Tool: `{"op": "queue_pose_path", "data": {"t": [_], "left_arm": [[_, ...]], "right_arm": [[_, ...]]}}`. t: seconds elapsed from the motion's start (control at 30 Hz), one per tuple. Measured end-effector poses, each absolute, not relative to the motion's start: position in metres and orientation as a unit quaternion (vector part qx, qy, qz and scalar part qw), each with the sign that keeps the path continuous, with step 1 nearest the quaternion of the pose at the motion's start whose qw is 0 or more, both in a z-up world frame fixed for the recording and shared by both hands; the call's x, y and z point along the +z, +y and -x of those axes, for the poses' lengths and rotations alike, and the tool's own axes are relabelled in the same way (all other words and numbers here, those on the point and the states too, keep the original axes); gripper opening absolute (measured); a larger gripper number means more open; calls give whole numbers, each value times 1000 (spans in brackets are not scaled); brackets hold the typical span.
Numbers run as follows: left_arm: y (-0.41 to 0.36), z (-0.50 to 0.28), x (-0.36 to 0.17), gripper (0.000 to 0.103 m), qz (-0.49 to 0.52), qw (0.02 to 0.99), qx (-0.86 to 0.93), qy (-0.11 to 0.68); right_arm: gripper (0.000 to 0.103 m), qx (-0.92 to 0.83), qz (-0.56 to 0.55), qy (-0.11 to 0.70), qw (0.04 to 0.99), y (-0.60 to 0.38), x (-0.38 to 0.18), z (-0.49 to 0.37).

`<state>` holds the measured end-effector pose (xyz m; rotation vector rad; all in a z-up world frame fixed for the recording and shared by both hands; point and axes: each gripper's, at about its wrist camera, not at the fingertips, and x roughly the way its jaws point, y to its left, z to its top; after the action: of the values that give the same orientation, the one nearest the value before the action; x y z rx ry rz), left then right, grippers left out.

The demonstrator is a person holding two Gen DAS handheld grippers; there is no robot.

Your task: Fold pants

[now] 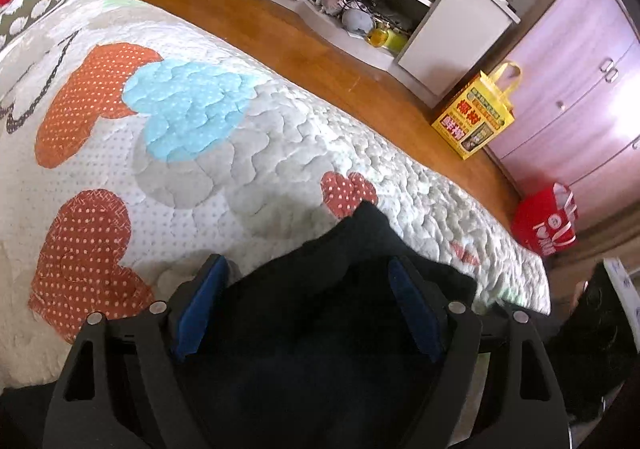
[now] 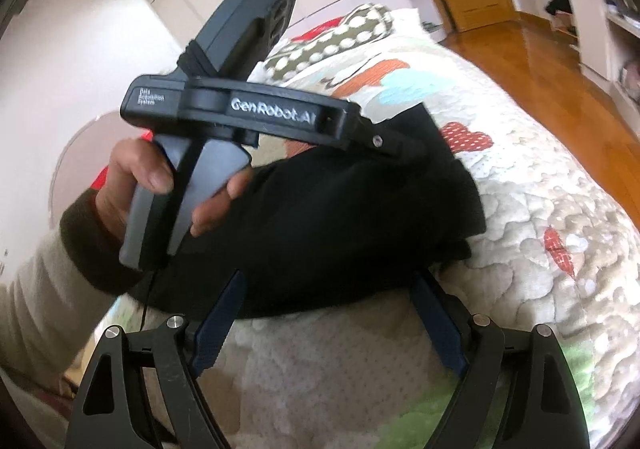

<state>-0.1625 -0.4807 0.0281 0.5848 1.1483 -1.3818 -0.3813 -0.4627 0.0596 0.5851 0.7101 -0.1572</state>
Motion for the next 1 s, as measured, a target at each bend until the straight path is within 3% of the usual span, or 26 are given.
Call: {"op": "queue_pose_path", "data": {"t": [0.23,0.37,0.43,0.47,0.5,0.53,0.57,0.6,0.63,0.7,0.9,0.93,0.97,1.0], "left_arm": [[-481,164,26,81,-266,579,-602,482],[-487,167,24,81,-270,576,-604,480],[-490,170,23,80,-274,577,-606,474],[-491,172,23,73,-272,578,-610,469],[-492,173,23,69,-271,578,-613,465],[-494,175,24,59,-269,579,-614,463],[-494,175,25,48,-262,579,-616,466],[-493,173,27,43,-253,577,-618,470],[-491,171,30,32,-243,575,-620,475],[-484,166,40,25,-226,579,-622,476],[-436,127,97,26,-150,633,-598,467],[-426,117,103,33,-140,645,-587,468],[-408,105,111,48,-125,663,-567,472],[-391,93,116,53,-112,677,-549,477]], "right_arm": [[87,-53,-298,372,878,-452,64,385],[89,-65,-294,360,883,-456,58,367],[85,-60,-307,342,886,-462,56,365],[70,-68,-314,332,887,-467,54,367],[33,-75,-322,324,886,-473,52,371],[12,-70,-346,315,881,-481,48,375],[7,-60,-370,306,875,-485,46,378],[7,-60,-373,298,876,-485,47,380],[7,-63,-356,296,884,-479,53,381],[7,-68,-313,295,900,-465,70,380],[7,-85,-141,296,941,-418,128,357],[7,-84,-112,296,945,-408,134,348],[7,-79,-80,296,949,-395,139,341],[7,-72,-54,298,950,-382,141,334]]}}
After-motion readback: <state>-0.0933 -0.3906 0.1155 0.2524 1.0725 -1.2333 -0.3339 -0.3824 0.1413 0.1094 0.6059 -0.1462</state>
